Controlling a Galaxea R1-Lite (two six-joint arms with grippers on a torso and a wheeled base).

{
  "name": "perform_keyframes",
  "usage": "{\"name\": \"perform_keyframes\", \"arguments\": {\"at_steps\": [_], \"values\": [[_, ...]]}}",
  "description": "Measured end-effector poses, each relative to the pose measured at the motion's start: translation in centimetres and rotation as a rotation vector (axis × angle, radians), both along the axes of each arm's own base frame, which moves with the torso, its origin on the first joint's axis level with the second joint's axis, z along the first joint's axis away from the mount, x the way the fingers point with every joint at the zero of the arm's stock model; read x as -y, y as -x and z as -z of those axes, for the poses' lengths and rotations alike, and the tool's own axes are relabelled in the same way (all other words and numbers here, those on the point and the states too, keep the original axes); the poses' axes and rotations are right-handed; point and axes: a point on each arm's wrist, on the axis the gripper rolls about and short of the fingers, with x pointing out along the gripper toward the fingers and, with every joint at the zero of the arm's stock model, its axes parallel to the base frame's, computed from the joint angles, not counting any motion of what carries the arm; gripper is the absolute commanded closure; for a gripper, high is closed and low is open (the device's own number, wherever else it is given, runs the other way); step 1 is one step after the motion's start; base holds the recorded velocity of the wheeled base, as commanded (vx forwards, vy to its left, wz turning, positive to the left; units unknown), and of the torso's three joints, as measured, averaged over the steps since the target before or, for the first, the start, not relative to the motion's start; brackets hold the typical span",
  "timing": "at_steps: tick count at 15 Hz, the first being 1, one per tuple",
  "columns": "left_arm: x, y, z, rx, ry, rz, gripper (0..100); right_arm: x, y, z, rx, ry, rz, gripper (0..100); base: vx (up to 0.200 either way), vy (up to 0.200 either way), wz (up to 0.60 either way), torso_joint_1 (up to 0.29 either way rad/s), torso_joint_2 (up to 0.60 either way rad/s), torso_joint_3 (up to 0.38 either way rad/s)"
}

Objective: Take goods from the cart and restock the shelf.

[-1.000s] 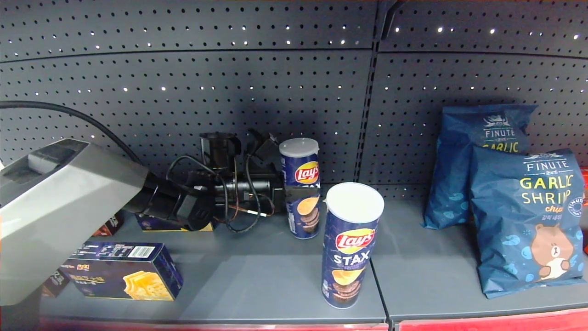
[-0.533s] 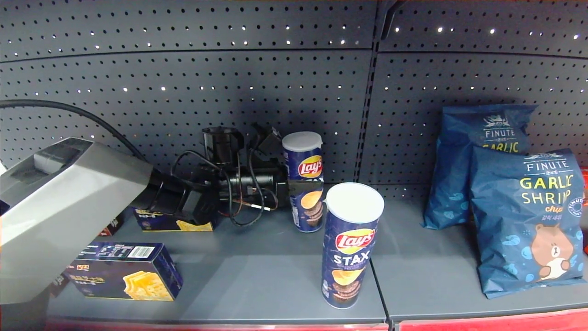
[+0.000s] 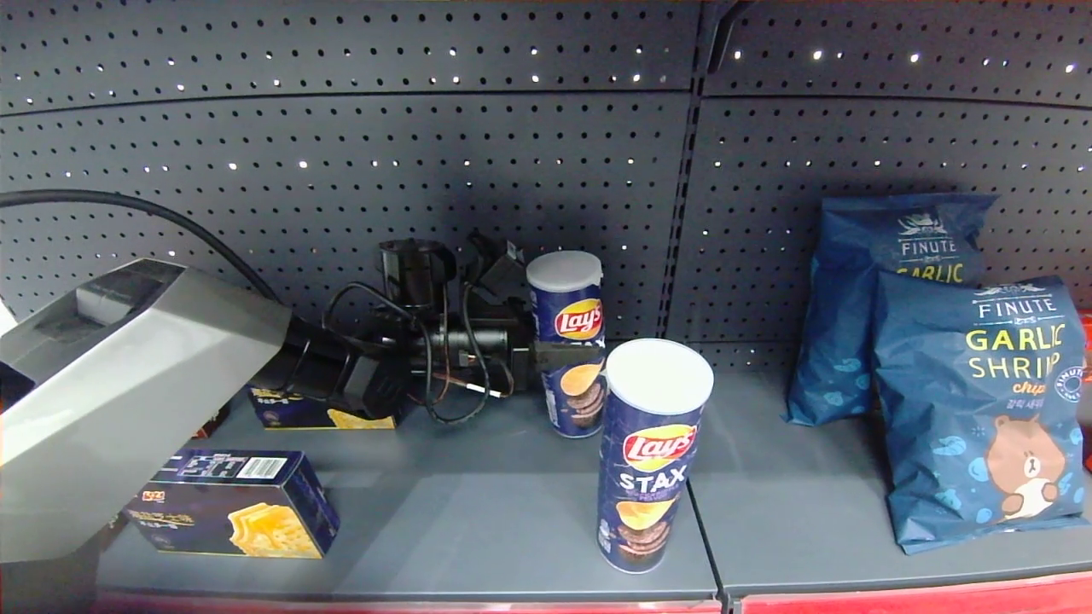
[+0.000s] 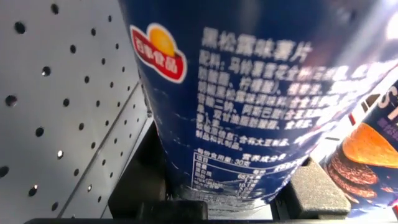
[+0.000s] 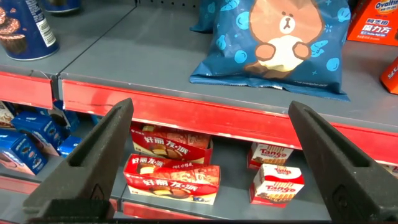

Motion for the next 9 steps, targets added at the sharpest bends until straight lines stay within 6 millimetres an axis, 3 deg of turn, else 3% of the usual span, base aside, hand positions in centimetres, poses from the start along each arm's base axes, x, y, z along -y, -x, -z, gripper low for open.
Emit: {"name": "perform_keyframes", "arguments": {"at_steps": [9], "values": [[1.1,-0.9,-1.3,0.061,0.026,0.037,100,0.0,0.0,0.0,0.0,-0.001,-0.001,0,0.0,0.0,0.0,0.0,0.0,0.0]]}}
